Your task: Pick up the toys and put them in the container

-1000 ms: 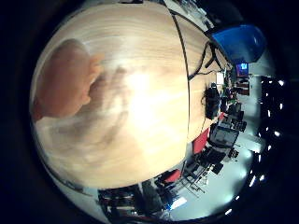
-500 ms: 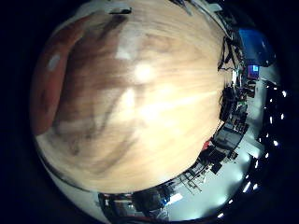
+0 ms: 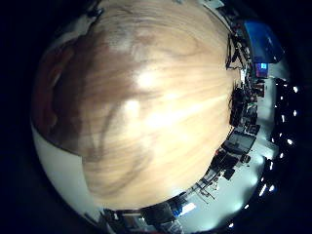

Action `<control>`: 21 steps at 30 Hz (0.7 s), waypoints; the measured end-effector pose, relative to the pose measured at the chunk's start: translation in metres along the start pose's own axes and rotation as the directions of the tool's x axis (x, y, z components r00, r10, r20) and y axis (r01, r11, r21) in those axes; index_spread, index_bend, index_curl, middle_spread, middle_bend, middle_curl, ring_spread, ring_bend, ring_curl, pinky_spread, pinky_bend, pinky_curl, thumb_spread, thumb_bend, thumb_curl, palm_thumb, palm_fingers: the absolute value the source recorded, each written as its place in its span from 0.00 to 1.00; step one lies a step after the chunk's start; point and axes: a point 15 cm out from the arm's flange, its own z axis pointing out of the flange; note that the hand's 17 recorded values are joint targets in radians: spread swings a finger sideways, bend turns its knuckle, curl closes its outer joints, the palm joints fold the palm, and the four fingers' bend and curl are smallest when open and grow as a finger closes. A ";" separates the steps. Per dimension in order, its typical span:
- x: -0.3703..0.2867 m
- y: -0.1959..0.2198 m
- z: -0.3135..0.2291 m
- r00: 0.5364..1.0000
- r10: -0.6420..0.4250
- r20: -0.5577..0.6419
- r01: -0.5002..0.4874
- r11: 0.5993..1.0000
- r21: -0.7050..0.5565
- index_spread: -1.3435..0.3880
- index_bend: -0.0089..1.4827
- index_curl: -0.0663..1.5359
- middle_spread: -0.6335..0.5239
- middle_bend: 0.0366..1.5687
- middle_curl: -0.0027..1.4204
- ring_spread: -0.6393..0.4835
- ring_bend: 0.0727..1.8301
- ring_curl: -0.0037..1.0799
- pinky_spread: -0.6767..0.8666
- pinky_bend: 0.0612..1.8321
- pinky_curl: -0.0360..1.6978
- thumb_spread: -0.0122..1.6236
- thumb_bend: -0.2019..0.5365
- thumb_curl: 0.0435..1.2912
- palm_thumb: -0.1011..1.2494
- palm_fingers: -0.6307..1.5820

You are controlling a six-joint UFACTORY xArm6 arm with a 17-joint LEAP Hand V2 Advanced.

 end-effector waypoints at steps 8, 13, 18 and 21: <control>0.003 0.002 -0.029 1.000 0.020 0.006 -0.020 0.999 0.049 0.54 0.53 0.37 0.33 0.61 0.41 0.33 0.60 0.48 0.18 0.57 0.31 0.73 0.29 0.20 0.48 0.93; 0.000 0.013 -0.060 0.999 0.034 0.023 -0.035 0.997 0.071 0.58 0.63 0.41 0.35 0.67 0.43 0.35 0.64 0.49 0.21 0.61 0.33 0.76 0.30 0.21 0.55 0.91; -0.013 0.024 -0.100 1.000 0.023 0.016 -0.024 0.995 0.100 0.60 0.67 0.43 0.36 0.70 0.43 0.36 0.66 0.50 0.22 0.63 0.34 0.78 0.29 0.21 0.57 0.89; -0.027 0.028 -0.122 1.000 0.001 0.007 -0.001 0.993 0.118 0.61 0.68 0.43 0.37 0.72 0.43 0.37 0.68 0.50 0.23 0.64 0.35 0.78 0.27 0.20 0.58 0.89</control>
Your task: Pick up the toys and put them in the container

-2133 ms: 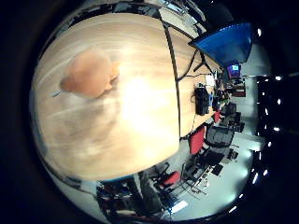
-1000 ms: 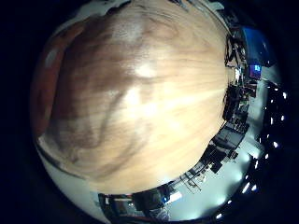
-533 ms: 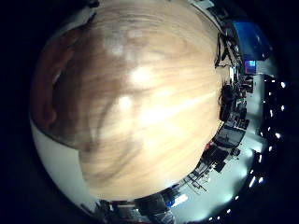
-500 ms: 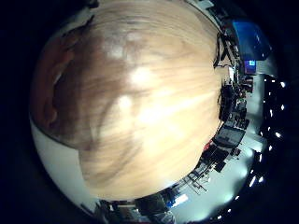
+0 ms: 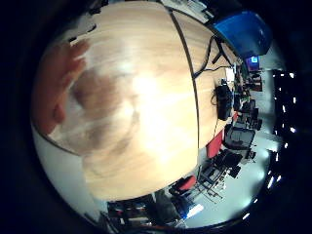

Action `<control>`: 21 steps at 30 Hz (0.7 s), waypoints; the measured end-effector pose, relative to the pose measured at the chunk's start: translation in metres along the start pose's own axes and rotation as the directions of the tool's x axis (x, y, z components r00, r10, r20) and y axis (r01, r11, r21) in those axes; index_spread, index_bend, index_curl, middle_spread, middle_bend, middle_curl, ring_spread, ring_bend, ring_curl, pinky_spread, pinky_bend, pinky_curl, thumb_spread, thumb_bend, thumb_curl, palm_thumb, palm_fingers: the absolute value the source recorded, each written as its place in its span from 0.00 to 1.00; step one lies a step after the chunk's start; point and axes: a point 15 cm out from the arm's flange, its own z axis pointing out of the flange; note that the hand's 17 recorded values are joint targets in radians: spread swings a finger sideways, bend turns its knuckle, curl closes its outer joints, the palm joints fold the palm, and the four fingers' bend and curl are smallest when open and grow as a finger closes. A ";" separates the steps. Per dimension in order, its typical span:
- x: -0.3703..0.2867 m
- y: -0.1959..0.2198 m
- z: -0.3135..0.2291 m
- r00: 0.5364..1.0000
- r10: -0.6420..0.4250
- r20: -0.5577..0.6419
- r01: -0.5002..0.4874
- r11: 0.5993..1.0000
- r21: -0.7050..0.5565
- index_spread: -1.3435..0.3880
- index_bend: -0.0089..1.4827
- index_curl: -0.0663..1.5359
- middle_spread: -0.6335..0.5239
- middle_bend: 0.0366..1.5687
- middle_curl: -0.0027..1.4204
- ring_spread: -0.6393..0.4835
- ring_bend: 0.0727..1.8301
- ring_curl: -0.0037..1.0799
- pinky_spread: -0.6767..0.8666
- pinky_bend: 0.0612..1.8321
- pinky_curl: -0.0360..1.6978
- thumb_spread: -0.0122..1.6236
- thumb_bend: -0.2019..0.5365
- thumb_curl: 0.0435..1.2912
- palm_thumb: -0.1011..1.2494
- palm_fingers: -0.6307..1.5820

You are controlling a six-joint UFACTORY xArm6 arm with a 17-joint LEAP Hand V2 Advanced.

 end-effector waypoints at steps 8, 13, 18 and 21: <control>-0.073 0.009 -0.069 0.994 -0.111 -0.008 0.112 0.992 0.062 0.61 0.70 0.43 0.38 0.74 0.43 0.38 0.70 0.49 0.24 0.65 0.36 0.79 0.26 0.20 0.59 0.88; -0.149 0.022 -0.102 0.975 -0.217 0.039 0.213 0.973 0.085 0.62 0.71 0.43 0.38 0.75 0.42 0.38 0.70 0.49 0.24 0.65 0.36 0.80 0.26 0.19 0.58 0.87; -0.207 0.041 -0.125 0.948 -0.311 0.062 0.304 0.947 0.102 0.62 0.71 0.43 0.39 0.76 0.42 0.38 0.71 0.48 0.24 0.65 0.36 0.80 0.26 0.19 0.59 0.87; -0.240 0.058 -0.125 0.931 -0.359 0.065 0.352 0.931 0.097 0.62 0.72 0.43 0.39 0.76 0.41 0.38 0.71 0.48 0.24 0.65 0.37 0.80 0.26 0.19 0.59 0.87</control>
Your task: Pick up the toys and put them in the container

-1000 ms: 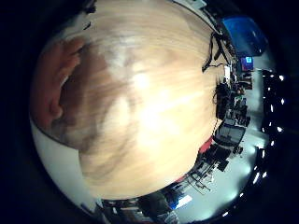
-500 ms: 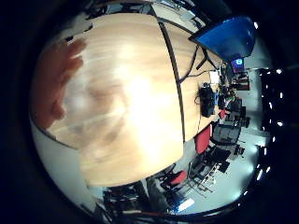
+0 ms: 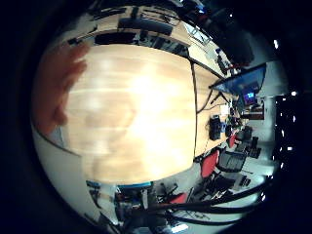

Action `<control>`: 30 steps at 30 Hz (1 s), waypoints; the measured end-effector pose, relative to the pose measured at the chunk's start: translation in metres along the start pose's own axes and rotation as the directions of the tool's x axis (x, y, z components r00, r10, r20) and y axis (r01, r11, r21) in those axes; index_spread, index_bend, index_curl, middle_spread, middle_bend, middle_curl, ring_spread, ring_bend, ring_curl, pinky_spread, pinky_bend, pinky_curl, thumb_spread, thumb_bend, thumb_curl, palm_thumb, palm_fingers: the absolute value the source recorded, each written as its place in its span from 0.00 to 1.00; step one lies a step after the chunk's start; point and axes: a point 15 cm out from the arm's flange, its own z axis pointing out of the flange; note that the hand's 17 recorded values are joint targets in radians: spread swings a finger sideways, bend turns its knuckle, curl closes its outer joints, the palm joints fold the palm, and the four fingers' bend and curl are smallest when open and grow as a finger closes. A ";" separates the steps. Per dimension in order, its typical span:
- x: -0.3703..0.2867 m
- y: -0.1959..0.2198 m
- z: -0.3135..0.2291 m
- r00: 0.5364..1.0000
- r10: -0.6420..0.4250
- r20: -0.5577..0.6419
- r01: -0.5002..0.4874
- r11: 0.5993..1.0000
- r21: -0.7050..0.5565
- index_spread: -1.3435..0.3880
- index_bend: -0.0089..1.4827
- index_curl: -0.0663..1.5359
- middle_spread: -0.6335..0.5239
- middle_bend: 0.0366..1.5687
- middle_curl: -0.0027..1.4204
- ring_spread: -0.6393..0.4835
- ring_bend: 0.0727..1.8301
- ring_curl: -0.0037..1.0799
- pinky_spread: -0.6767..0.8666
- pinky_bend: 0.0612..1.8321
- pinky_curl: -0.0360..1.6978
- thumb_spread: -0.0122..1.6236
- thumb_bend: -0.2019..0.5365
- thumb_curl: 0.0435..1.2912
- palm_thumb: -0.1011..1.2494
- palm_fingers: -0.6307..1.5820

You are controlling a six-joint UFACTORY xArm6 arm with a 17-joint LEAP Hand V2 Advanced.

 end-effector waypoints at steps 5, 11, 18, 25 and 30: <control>-0.049 0.018 0.002 0.998 -0.064 0.006 0.064 0.998 0.000 0.62 0.72 0.43 0.39 0.76 0.41 0.38 0.71 0.48 0.24 0.65 0.37 0.80 0.26 0.19 0.59 0.87; -0.119 0.032 0.012 0.985 -0.172 0.016 0.172 0.985 -0.002 0.62 0.72 0.42 0.39 0.77 0.41 0.39 0.72 0.47 0.24 0.65 0.37 0.81 0.26 0.18 0.59 0.87; -0.179 0.045 0.022 0.963 -0.267 0.032 0.267 0.963 -0.021 0.62 0.71 0.42 0.39 0.78 0.41 0.39 0.72 0.47 0.24 0.66 0.37 0.85 0.26 0.16 0.57 0.86; -0.229 0.058 0.021 0.934 -0.355 0.045 0.356 0.934 -0.025 0.62 0.71 0.43 0.39 0.79 0.40 0.38 0.73 0.47 0.24 0.66 0.37 0.88 0.27 0.15 0.56 0.86; -0.261 0.068 0.022 0.905 -0.423 0.047 0.425 0.905 -0.027 0.62 0.71 0.43 0.39 0.79 0.40 0.38 0.73 0.47 0.24 0.66 0.38 0.88 0.26 0.15 0.56 0.86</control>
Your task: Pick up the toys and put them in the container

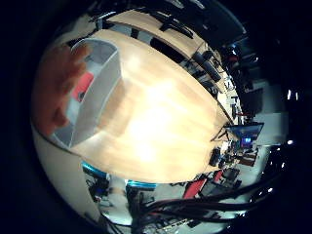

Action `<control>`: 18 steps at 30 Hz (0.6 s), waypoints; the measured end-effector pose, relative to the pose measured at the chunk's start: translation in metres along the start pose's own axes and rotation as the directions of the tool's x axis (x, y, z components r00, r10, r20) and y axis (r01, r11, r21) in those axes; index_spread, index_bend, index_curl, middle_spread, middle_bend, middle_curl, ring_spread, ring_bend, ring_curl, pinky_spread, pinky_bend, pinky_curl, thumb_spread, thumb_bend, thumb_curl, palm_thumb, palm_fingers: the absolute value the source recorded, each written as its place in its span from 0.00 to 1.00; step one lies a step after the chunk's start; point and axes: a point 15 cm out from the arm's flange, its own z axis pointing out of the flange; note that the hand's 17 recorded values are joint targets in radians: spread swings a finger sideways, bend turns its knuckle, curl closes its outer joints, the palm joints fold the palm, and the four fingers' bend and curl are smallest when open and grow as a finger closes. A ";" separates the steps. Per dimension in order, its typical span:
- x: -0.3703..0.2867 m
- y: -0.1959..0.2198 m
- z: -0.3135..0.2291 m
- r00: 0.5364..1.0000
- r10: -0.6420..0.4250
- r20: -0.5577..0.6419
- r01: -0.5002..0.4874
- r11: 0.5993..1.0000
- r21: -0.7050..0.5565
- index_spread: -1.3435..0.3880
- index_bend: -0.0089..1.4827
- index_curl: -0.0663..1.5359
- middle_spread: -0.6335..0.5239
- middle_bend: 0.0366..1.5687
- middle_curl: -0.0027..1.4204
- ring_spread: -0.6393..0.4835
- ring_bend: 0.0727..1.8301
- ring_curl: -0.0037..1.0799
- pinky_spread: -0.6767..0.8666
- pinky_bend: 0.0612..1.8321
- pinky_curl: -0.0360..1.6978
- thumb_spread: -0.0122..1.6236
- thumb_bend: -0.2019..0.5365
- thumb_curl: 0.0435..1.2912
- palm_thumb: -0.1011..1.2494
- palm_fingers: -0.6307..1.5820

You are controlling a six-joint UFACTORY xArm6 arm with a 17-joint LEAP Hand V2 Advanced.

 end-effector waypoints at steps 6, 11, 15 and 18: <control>-0.039 -0.003 0.005 0.996 -0.090 0.006 0.090 0.996 -0.012 0.62 0.70 0.43 0.39 0.79 0.40 0.38 0.73 0.47 0.24 0.66 0.38 0.88 0.27 0.15 0.57 0.86; -0.054 0.003 0.022 0.993 -0.120 0.011 0.121 0.991 -0.051 0.62 0.70 0.43 0.39 0.79 0.40 0.38 0.73 0.47 0.24 0.66 0.38 0.87 0.26 0.15 0.57 0.86; -0.063 0.003 0.038 0.990 -0.139 0.015 0.140 0.988 -0.064 0.62 0.70 0.43 0.39 0.79 0.40 0.39 0.73 0.47 0.24 0.66 0.38 0.87 0.26 0.15 0.58 0.86; -0.077 0.001 0.041 0.984 -0.179 0.002 0.178 0.982 -0.058 0.62 0.70 0.43 0.39 0.79 0.40 0.39 0.73 0.47 0.24 0.66 0.38 0.86 0.26 0.16 0.58 0.86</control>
